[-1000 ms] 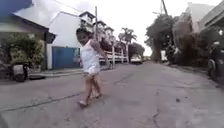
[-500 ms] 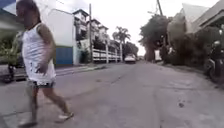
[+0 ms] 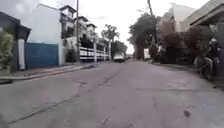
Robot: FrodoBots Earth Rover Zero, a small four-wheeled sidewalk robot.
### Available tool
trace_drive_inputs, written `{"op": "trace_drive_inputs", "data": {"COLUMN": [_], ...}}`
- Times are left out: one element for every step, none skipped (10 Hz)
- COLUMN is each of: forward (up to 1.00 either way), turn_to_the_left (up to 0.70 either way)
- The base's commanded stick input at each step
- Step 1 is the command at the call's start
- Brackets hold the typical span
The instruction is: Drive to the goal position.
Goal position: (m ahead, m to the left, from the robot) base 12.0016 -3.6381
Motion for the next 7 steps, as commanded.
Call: {"op": "trace_drive_inputs", "data": {"forward": [1.0,1.0,1.0,1.0,1.0,1.0,1.0], "turn_to_the_left": [-0.36,-0.36,-0.36,-0.36,-0.36,-0.36,-0.36]}}
